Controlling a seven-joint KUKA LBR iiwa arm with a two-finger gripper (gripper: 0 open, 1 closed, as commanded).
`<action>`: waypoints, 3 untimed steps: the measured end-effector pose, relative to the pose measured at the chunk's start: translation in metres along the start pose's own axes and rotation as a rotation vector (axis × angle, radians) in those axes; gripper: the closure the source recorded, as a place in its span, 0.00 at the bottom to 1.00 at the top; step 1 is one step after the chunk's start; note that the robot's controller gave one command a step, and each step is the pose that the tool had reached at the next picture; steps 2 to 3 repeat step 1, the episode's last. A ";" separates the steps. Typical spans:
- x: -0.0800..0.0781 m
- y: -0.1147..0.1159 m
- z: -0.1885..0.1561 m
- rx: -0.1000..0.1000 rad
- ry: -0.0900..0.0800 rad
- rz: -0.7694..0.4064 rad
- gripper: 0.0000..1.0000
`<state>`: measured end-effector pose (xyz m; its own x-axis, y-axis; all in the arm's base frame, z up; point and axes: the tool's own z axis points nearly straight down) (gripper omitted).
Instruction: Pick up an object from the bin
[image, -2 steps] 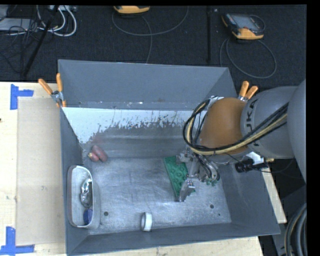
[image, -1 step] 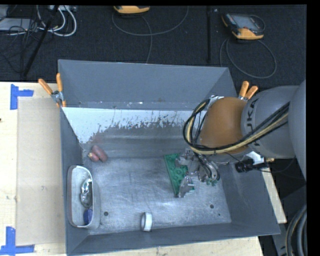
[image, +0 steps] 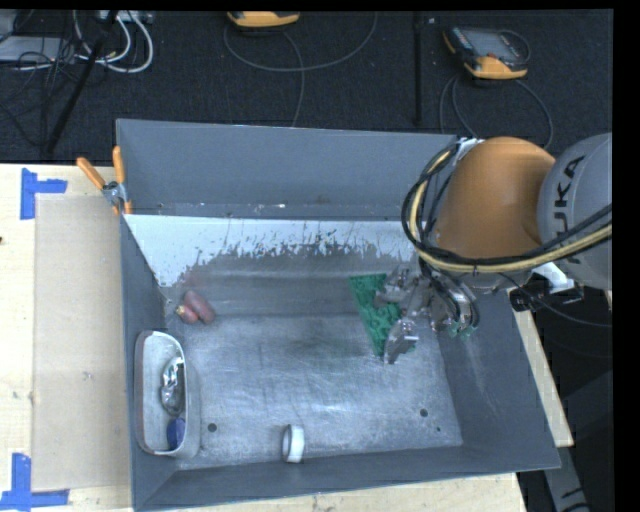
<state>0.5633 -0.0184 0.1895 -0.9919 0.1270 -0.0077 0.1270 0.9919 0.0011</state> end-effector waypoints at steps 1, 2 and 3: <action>0.005 0.009 -0.078 0.000 -0.001 -0.026 1.00; 0.005 0.009 -0.078 0.000 -0.001 -0.026 1.00; 0.005 0.009 -0.078 0.000 -0.001 -0.026 1.00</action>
Offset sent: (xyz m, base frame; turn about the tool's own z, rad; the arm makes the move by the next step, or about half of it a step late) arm -0.0063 0.0094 0.0735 -0.0301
